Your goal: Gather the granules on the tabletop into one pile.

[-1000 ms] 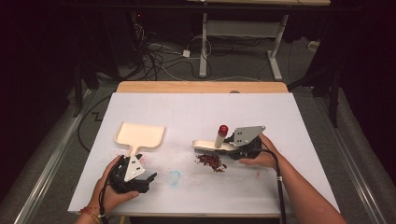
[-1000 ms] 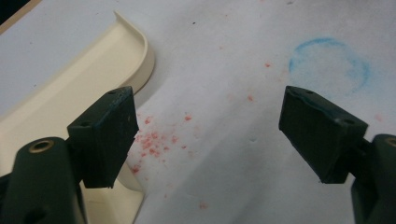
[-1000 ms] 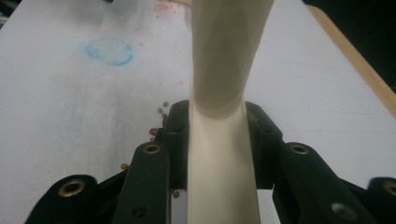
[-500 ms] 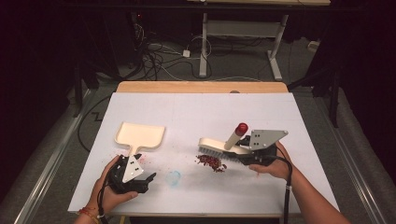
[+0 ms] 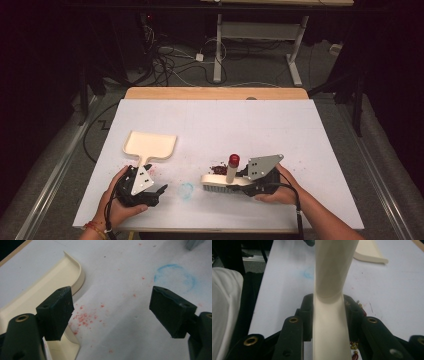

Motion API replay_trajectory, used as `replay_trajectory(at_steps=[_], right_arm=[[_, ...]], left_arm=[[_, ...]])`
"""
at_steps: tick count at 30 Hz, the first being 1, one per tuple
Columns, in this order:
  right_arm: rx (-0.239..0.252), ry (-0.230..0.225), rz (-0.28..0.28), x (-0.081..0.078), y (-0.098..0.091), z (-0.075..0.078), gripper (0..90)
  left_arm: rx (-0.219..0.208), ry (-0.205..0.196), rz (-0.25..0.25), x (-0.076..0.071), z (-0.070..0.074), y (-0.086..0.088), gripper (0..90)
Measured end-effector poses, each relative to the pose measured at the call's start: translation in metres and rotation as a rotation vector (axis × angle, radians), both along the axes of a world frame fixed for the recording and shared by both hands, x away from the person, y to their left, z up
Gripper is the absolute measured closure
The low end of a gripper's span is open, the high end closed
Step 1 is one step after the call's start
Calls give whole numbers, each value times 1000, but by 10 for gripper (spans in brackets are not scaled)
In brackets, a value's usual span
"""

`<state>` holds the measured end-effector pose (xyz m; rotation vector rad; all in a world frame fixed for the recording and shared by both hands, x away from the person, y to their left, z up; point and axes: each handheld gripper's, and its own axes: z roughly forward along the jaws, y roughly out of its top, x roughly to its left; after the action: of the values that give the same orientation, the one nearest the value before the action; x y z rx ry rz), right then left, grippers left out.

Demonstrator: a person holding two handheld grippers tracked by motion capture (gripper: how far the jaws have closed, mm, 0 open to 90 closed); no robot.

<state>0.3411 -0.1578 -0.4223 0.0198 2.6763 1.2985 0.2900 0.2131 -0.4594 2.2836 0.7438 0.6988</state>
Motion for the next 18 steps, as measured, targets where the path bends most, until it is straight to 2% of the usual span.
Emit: replay_trajectory(at_steps=[2,4,7,13,18], right_arm=[[-16,-42,-27,4,5,1,674],[-15,-49,-42,9,9,0,674],[-2,-50,-66,16,11,-1,675],[-5,-52,-90,19,9,1,674],[46,-31,-128,13,-2,13,674]], left_arm=[[0,1,-1,0,0,0,188],[1,1,-3,0,0,-1,188],[5,4,-4,0,0,-1,188],[4,6,-3,0,-1,0,188],[6,5,-2,-1,0,0,188]])
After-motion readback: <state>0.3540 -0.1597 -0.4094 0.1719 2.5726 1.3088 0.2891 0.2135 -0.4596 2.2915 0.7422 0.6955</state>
